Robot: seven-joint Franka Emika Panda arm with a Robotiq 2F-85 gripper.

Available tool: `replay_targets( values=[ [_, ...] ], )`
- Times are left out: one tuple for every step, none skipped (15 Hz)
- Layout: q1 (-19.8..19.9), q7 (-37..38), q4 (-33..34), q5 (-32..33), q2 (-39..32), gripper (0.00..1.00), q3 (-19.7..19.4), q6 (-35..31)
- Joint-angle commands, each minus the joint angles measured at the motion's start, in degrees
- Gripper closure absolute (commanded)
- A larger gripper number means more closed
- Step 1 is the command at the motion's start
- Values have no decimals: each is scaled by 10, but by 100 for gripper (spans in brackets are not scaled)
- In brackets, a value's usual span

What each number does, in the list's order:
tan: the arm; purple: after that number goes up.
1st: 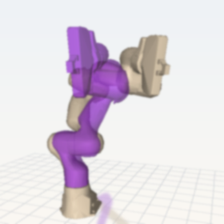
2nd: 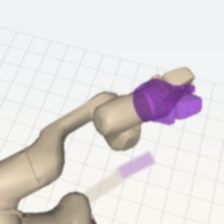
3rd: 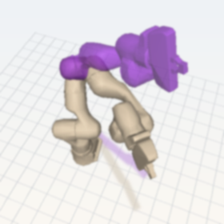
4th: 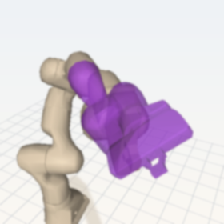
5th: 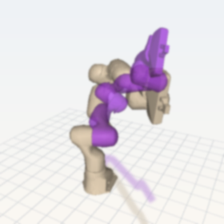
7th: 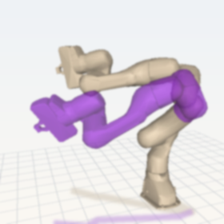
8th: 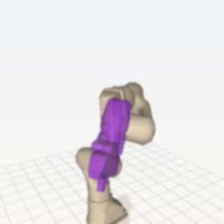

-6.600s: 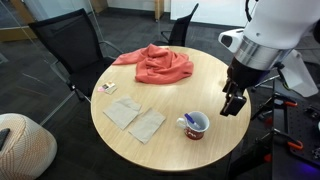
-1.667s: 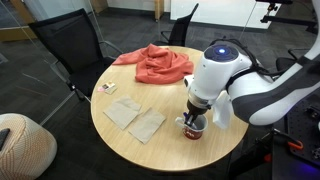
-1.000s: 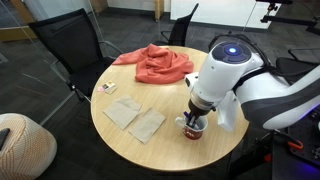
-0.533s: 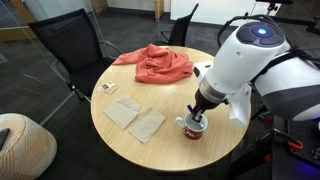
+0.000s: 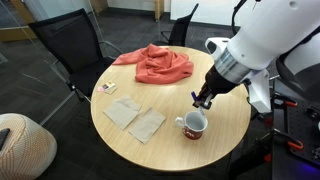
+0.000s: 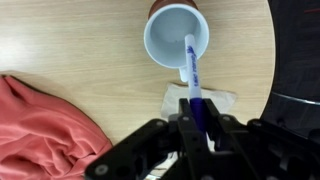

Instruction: Take the pen out of the mug and put it on the table

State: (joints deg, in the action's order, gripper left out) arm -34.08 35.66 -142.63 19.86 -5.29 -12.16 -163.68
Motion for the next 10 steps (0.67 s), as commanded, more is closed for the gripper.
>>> replay_targets(
  values=[
    [15,-39,-14,-9,69,96,-9,40],
    [20,-44,-8,-10,79,96,-15,60],
    [103,-58,0,-14,89,96,57,85],
    [125,-67,9,-19,94,96,67,111],
    [155,-89,19,-32,98,96,83,135],
    [182,-111,30,-44,99,96,94,158],
    [206,-130,43,-52,97,96,102,177],
    [226,-157,59,-65,90,96,105,191],
    [243,-176,73,-72,82,96,108,204],
    [258,-200,89,-82,69,96,107,210]
  ],
)
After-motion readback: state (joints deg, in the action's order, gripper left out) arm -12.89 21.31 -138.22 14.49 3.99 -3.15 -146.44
